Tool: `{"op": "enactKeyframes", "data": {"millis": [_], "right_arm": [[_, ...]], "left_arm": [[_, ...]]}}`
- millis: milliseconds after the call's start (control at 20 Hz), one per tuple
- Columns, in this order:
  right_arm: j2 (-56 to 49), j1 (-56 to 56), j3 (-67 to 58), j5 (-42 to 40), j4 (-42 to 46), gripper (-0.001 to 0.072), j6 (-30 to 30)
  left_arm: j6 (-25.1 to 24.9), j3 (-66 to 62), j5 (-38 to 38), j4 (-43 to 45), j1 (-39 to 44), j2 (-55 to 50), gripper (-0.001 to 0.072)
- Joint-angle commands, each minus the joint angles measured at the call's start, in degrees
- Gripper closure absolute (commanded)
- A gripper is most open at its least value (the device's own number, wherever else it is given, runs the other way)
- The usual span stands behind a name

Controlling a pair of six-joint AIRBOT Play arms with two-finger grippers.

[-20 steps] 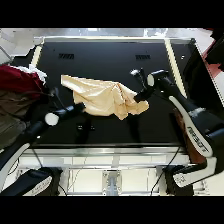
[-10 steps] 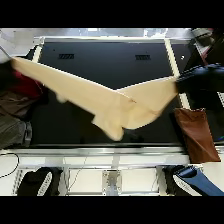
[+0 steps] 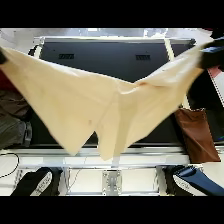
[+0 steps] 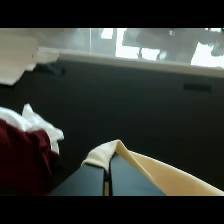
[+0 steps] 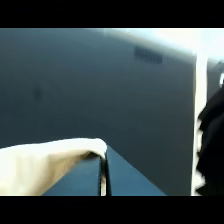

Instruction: Fold the shirts.

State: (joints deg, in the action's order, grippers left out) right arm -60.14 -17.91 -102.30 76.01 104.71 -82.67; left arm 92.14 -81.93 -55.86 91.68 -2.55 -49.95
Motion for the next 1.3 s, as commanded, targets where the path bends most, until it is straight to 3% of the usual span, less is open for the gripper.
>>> {"op": "enactKeyframes", "data": {"millis": [0,200,250,300,350,500,700,800,900,1000,1050,1100,1250], "right_arm": [[-19.1,1.4,-0.7,-0.2,-0.9,0.0698,0.9],[-41.7,4.6,-0.7,-5.8,-3.1,0.0683,-0.2],[-46.0,5.1,-0.7,-7.8,-2.8,0.0576,-2.5],[-48.9,5.6,-0.7,-9.9,-2.9,0.0341,-4.9],[-50.8,6.1,-0.7,-12.7,-2.5,0.0229,-7.0],[-51.3,7.6,-2.4,-18.3,0.5,0.0222,-11.4],[-46.7,9.8,-15.5,-8.0,9.8,0.0222,-9.6],[-39.3,13.2,-15.5,-5.3,7.9,0.0223,-9.9],[-32.0,18.4,-11.2,-0.6,0.3,0.0225,-9.6],[-25.0,24.4,-2.9,3.6,-12.6,0.0228,-8.7],[-21.8,26.5,2.9,3.5,-19.7,0.0268,-7.0],[-18.6,27.7,9.8,2.1,-25.4,0.0322,-6.1],[-9.3,27.3,38.8,-8.9,-41.5,0.0335,-6.2]], "left_arm": [[-0.2,0.5,-5.7,-0.2,2.1,-12.7,0.0702],[-1.7,2.8,-4.2,-0.1,6.1,-28.8,0.0701],[-1.5,2.8,-2.4,-0.2,6.3,-32.6,0.0702],[-1.3,2.8,-0.4,-0.2,6.4,-35.4,0.0701],[-0.9,2.8,1.5,-0.2,6.4,-37.8,0.0702],[0.2,2.8,3.4,-0.2,6.4,-40.4,0.0702],[0.2,2.8,3.3,-0.2,6.4,-39.0,0.0701],[0.2,2.8,3.3,-0.2,6.4,-37.7,0.0701],[0.0,2.8,3.3,-0.2,6.4,-36.7,0.0701],[0.0,2.8,3.3,-0.2,6.4,-36.0,0.0701],[0.0,2.8,3.3,-0.2,6.4,-35.7,0.0701],[0.0,2.8,3.3,-0.2,6.4,-35.5,0.0701],[0.0,2.8,2.9,-0.2,6.4,-35.2,0.0701]]}}
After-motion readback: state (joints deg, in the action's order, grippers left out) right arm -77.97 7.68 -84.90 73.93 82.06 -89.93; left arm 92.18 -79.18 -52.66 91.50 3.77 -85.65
